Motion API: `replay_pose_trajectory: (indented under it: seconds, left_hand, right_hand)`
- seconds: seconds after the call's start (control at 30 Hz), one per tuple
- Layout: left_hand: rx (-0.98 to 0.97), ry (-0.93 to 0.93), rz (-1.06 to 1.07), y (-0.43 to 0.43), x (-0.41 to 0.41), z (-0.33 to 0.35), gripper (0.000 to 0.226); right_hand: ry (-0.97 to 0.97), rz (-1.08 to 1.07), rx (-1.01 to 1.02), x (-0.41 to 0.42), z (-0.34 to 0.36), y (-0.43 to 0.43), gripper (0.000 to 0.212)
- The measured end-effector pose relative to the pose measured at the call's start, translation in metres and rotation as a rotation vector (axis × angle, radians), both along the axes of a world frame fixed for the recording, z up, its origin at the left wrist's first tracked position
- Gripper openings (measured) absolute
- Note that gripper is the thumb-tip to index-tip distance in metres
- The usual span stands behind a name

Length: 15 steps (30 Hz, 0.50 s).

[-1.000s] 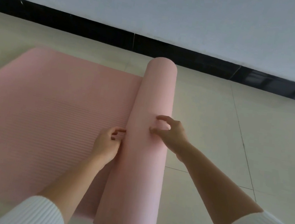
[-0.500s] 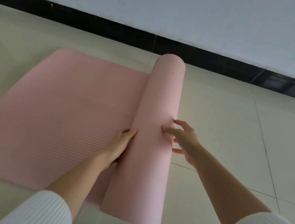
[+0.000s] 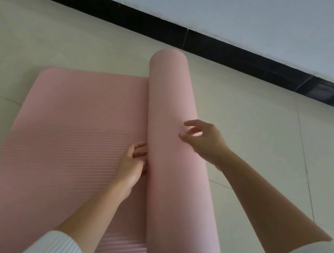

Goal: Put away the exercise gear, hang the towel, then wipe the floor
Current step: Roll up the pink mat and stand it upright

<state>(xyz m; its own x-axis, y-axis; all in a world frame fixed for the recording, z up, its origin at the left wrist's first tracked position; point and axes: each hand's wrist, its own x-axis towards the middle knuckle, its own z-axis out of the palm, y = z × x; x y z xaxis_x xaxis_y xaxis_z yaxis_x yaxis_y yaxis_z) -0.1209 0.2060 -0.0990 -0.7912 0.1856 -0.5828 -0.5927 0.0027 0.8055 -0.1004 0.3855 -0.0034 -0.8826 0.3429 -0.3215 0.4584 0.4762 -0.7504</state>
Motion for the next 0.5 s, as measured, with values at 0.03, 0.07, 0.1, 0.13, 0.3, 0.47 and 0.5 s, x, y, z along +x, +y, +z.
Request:
replay_pose_trajectory:
  seconds: [0.03,0.07,0.1,0.13,0.3,0.47,0.5]
  left_hand:
    - [-0.014,-0.003,0.019,-0.005,-0.002,0.002,0.033]
    - [-0.011,-0.038,0.017,-0.010,-0.002,0.004,0.026]
    - [0.009,-0.094,0.010,-0.015,0.000,0.008,0.023]
    - [0.028,-0.139,0.004,-0.020,0.001,0.010,0.027]
    - [-0.003,-0.140,-0.106,-0.036,0.001,0.011,0.054]
    - [0.031,-0.088,-0.098,-0.061,0.000,0.016,0.025]
    - [0.059,-0.080,-0.035,-0.068,-0.002,0.016,0.023]
  right_hand:
    - [0.016,0.001,-0.073,-0.003,-0.001,-0.006,0.047]
    - [0.028,0.025,-0.054,-0.006,-0.002,-0.012,0.053]
    - [0.024,0.063,0.074,-0.008,-0.004,-0.019,0.057]
    - [0.012,0.090,0.247,-0.010,-0.006,-0.025,0.060]
    - [-0.125,0.029,0.354,-0.004,-0.011,-0.046,0.074]
    - [0.114,0.154,0.284,0.000,-0.006,-0.070,0.045]
    - [0.144,0.135,0.177,-0.001,-0.003,-0.070,0.039]
